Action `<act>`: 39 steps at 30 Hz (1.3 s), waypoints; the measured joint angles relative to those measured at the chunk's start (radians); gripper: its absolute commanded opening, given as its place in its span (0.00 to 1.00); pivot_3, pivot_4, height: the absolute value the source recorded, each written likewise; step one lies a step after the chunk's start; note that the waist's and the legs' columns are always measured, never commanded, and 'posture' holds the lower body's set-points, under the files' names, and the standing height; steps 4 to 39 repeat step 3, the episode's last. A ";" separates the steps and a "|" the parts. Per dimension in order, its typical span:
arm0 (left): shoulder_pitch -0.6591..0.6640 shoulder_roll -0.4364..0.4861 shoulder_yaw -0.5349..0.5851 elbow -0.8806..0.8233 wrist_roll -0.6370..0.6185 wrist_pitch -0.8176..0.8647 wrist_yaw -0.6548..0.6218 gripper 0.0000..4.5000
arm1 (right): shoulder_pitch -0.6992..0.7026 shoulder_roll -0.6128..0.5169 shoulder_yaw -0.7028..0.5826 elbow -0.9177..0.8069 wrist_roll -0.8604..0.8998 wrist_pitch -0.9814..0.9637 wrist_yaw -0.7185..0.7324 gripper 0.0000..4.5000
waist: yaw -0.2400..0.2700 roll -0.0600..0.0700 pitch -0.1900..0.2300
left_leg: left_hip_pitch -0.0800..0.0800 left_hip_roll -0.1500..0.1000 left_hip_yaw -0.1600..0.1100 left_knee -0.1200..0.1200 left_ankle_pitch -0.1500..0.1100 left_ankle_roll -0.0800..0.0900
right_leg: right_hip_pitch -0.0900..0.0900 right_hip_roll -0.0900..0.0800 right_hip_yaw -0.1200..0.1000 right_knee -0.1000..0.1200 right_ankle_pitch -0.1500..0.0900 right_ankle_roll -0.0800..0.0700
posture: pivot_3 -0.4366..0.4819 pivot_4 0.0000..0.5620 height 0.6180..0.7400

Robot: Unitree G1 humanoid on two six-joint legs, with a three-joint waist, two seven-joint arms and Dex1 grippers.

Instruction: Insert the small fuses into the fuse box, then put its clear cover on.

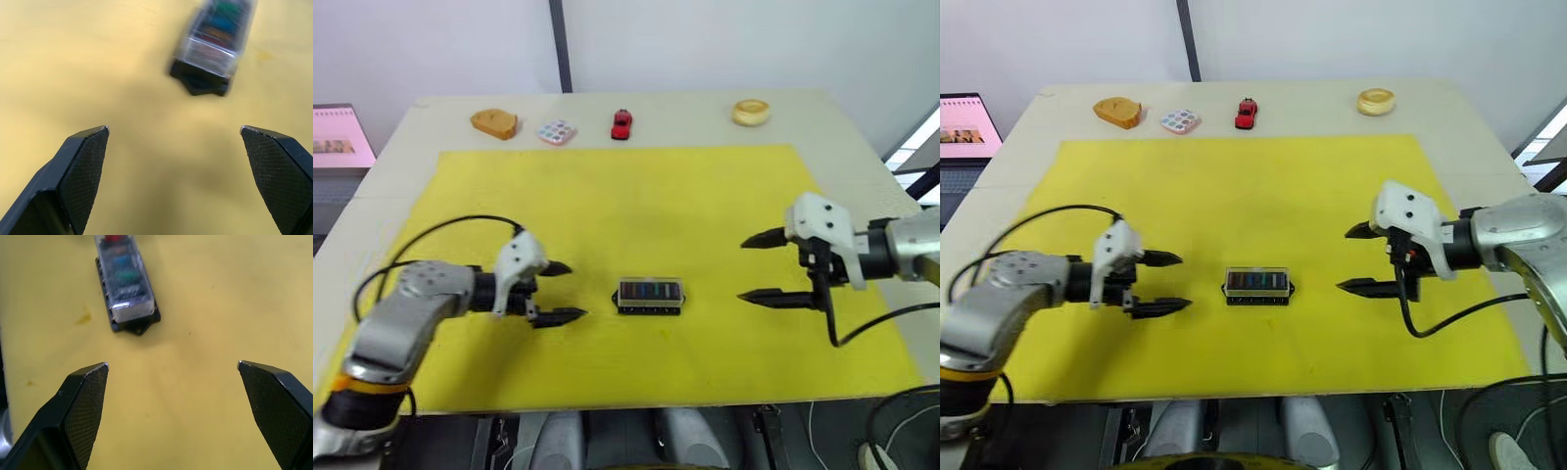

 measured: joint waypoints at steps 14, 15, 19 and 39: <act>0.036 0.052 0.119 -0.076 -0.072 0.079 0.024 1.00 | 0.056 -0.022 -0.047 -0.009 0.001 -0.005 0.010 0.99 | 0.006 0.000 0.000 | 0.000 0.000 0.001 0.000 0.000 0.000 | 0.000 -0.001 0.000 0.000 0.000 0.000 | 0.48 0.27 1.00; 0.036 0.052 0.119 -0.076 -0.072 0.079 0.024 1.00 | 0.056 -0.022 -0.047 -0.009 0.001 -0.005 0.010 0.99 | 0.006 0.000 0.000 | 0.000 0.000 0.001 0.000 0.000 0.000 | 0.000 -0.001 0.000 0.000 0.000 0.000 | 0.48 0.27 1.00; 0.036 0.052 0.119 -0.076 -0.072 0.079 0.024 1.00 | 0.056 -0.022 -0.047 -0.009 0.001 -0.005 0.010 0.99 | 0.006 0.000 0.000 | 0.000 0.000 0.001 0.000 0.000 0.000 | 0.000 -0.001 0.000 0.000 0.000 0.000 | 0.48 0.27 1.00; 0.036 0.052 0.119 -0.076 -0.072 0.079 0.024 1.00 | 0.056 -0.022 -0.047 -0.009 0.001 -0.005 0.010 0.99 | 0.006 0.000 0.000 | 0.000 0.000 0.001 0.000 0.000 0.000 | 0.000 -0.001 0.000 0.000 0.000 0.000 | 0.48 0.27 1.00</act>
